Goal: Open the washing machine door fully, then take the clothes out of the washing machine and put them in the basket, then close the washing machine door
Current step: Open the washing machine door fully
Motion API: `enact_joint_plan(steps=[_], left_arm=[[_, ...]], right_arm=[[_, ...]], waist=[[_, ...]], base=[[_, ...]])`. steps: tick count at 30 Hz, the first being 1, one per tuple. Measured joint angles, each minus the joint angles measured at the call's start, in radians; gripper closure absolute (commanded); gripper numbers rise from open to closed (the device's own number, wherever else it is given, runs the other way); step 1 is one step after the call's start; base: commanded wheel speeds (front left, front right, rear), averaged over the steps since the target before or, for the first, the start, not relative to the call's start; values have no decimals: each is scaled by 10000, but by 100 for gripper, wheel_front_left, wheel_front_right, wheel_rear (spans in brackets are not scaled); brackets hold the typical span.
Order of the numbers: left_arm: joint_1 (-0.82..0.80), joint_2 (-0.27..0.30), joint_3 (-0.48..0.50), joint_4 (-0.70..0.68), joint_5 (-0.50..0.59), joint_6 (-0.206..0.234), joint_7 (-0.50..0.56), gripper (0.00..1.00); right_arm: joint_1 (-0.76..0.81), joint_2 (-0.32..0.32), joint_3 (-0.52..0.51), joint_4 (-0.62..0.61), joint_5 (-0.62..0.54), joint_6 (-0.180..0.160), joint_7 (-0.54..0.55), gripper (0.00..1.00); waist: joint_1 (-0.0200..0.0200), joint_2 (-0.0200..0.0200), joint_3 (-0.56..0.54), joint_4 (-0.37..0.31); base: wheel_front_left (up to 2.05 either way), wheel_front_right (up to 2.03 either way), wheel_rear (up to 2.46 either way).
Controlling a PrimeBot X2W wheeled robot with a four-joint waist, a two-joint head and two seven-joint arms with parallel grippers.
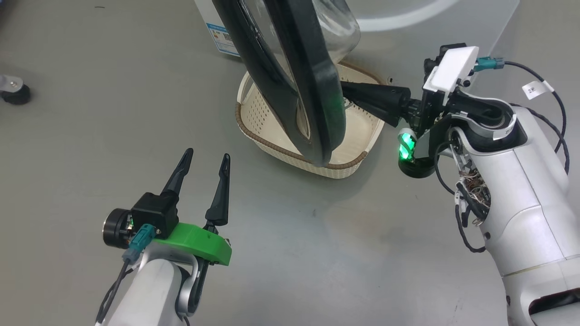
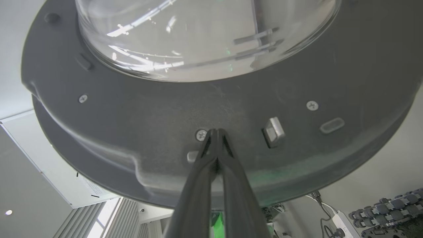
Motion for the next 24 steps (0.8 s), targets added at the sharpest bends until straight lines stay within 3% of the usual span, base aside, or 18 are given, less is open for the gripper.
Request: enact_joint_plan(steps=[24], left_arm=[[33, 2, -48, -75, -29, 17, 0, 0]], right_arm=[[349, -13, 2646, -982, 1244, -82, -819, 100]], waist=[[0, 0, -16, 348]], base=[[0, 0, 0]])
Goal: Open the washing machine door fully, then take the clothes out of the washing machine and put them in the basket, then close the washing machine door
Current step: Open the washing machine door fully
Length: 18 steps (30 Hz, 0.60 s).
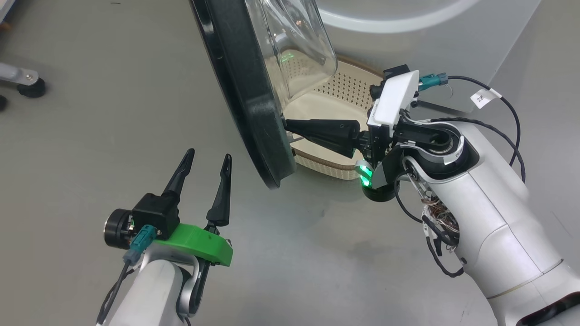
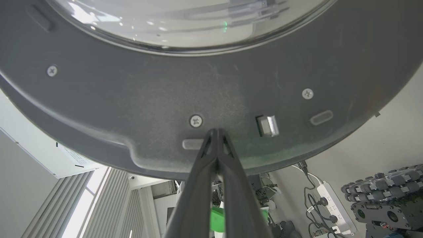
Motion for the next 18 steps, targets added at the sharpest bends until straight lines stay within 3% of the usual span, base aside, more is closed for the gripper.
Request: enact_joint_plan(steps=[12, 18], left_arm=[[69, 0, 238, 23, 0, 86, 0, 0], [142, 2, 646, 27, 136, 163, 0, 0]], right_arm=[[69, 29, 299, -42, 84, 27, -640, 100], [69, -56, 173, 77, -926, 552, -1450, 100]], waist=[[0, 0, -88, -12], [0, 0, -268, -222]], base=[[0, 0, 0], [0, 0, 0]])
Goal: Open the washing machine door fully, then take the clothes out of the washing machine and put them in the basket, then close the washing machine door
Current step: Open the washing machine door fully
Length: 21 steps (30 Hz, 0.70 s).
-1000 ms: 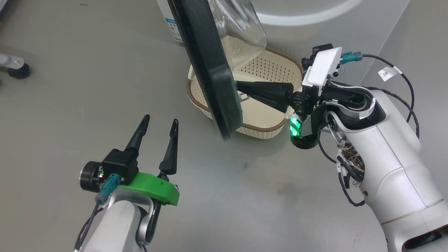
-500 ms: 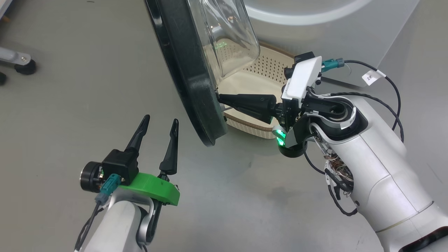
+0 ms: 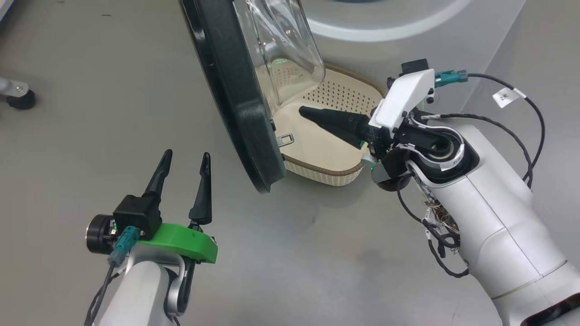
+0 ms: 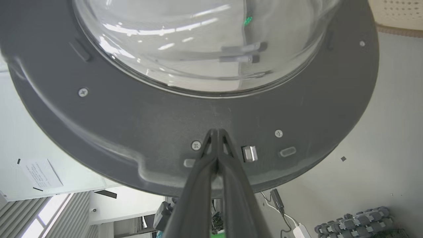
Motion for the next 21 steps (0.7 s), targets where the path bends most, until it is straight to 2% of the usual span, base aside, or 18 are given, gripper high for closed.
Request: enact_joint_plan(steps=[11, 13, 18, 21], left_arm=[[129, 2, 485, 102, 320, 0, 0, 0], [245, 2, 596, 123, 353, 0, 0, 0], [540, 52, 907, 201, 387, 0, 0, 0], [700, 199, 1129, 211, 426, 0, 0, 0]], right_arm=[[493, -1404, -209, -84, -1854, 1164, -1764, 100], [662, -1645, -69, -173, -2487, 1377, -2159, 100], [883, -2571, 238, -360, -4389, 1551, -3457, 100], [1132, -2842, 431, -499, -5271, 1567, -4197, 100]], waist=[[0, 0, -513, -511], [0, 0, -636, -612], [0, 0, -962, -894], [0, 0, -1146, -1107]], base=[[0, 0, 0], [0, 0, 0], [0, 0, 0], [0, 0, 0]])
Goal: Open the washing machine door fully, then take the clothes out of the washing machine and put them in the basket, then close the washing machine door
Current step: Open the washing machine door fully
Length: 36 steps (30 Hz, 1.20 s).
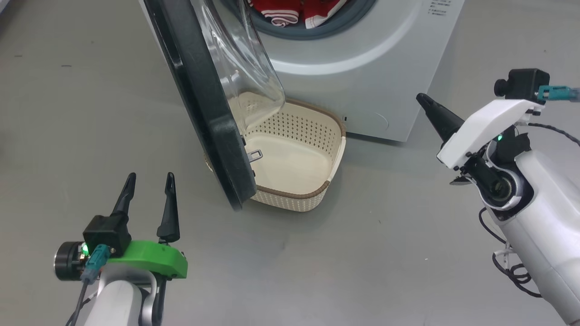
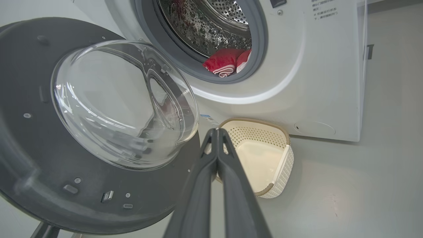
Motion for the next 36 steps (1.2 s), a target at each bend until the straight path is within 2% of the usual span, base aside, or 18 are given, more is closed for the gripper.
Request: enact_joint_plan(steps=[9, 11, 15, 16, 21, 27, 32, 33, 34, 35, 36], left_arm=[[445, 88, 272, -19, 134, -2, 0, 0], [556, 92, 297, -15, 201, -4, 0, 0], [753, 100, 479, -25, 263, -8, 2, 0], [753, 100, 479, -25, 263, -8, 2, 0], [866, 107, 673, -115, 263, -13, 0, 0], [869, 107, 867, -173, 265, -61, 2, 0], [874, 109, 1081, -244, 332, -88, 0, 0], [874, 109, 1097, -249, 332, -90, 0, 0], [876, 107, 1104, -247, 332, -90, 0, 0], [876, 107, 1118, -251, 334, -92, 0, 0], [878, 105, 1137, -253, 334, -92, 0, 0]], right_arm=[[1158, -738, 240, -525, -2341, 27, -2623, 100], [1437, -861, 255, -556, -2704, -67, -3112, 100], [2114, -1051, 351, -602, -3298, -497, -3852, 100], [2114, -1051, 351, -602, -3298, -497, -3852, 100], [2895, -1087, 414, -750, -3670, -943, -4491, 100], [3493, -1091, 169, -1032, -3956, -1513, -4556, 100], [3917, -917, -109, -1300, -4176, -1789, -4627, 100], [4001, -855, -228, -1377, -4195, -1854, -4627, 96], [4090, -830, -328, -1446, -4276, -1908, -4627, 40], [4181, -819, -426, -1507, -4347, -1956, -4627, 0], [4267, -796, -518, -1563, -4397, -1965, -4627, 0]], waist=[[0, 0, -599, -736], [0, 0, -723, -855], [0, 0, -939, -1076], [0, 0, -939, -1076], [0, 0, -1094, -1336], [0, 0, -1141, -1548], [0, 0, -1136, -1632], [0, 0, -1135, -1656], [0, 0, -1133, -1672], [0, 0, -1128, -1683], [0, 0, -1124, -1694]], base=[[0, 0, 0], [0, 0, 0], [0, 0, 0], [0, 0, 0], [0, 0, 0], [0, 0, 0], [0, 0, 0], [0, 0, 0], [0, 0, 0], [0, 0, 0], [0, 0, 0]])
